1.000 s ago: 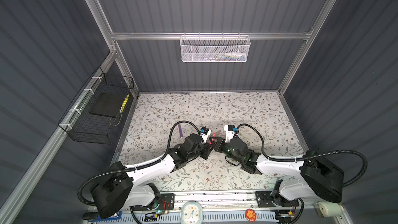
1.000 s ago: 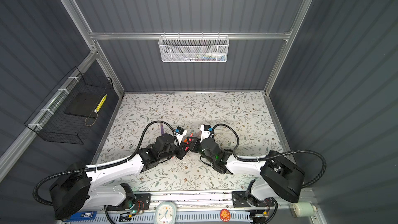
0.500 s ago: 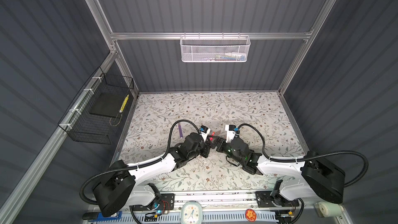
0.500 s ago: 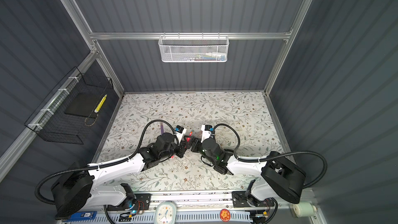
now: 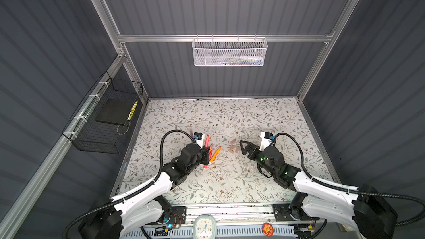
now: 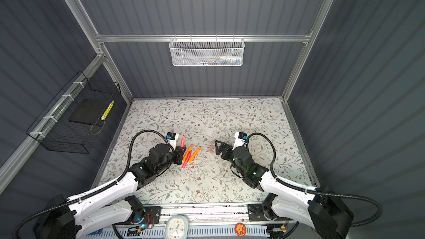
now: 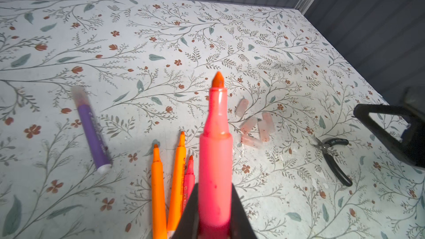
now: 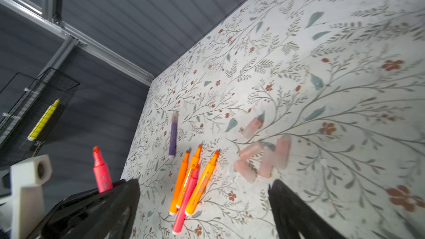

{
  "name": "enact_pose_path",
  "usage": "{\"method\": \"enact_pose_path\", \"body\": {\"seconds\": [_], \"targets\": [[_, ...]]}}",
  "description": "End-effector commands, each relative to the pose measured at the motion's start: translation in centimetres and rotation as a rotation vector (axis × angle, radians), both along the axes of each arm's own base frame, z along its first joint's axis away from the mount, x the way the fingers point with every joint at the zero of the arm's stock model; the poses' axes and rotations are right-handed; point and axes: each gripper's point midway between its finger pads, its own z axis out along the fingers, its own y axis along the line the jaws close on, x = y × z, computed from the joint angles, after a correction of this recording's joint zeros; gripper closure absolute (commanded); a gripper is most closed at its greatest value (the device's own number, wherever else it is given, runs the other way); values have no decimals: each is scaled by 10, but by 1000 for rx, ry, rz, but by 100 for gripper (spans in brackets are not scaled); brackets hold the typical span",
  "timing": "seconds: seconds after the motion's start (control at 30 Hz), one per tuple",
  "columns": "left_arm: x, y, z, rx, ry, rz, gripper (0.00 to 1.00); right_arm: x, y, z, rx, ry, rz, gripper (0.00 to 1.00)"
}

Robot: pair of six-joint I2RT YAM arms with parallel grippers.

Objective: Insert pens into pen caps
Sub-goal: Rotate the pen cap at the center of the table.

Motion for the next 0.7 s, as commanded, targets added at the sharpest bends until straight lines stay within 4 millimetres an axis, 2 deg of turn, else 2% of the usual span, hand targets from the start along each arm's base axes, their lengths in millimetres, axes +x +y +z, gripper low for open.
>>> {"method": "enact_pose_path", "body": {"seconds": [0.0,0.1,0.2,0.27,0.43,0.67], "targets": [[-8,10,-7,19,22,13,100,-2,-22,-25,-201,78,-14,14],[-12,7,-6,1,29,-13,100,1,-26,-34,-279,112,0,18],[-11,4,-8,6,48,-16,100,2,-18,-38,-321,154,67,22],[-11,3,-8,13,59,-17,100,3,-12,-50,-378,214,107,26],[-15,3,-10,-7,58,-27,100,2,-2,-66,-444,285,181,33],[-15,2,-5,-10,60,-32,100,-5,5,-77,-485,356,247,41]]}}
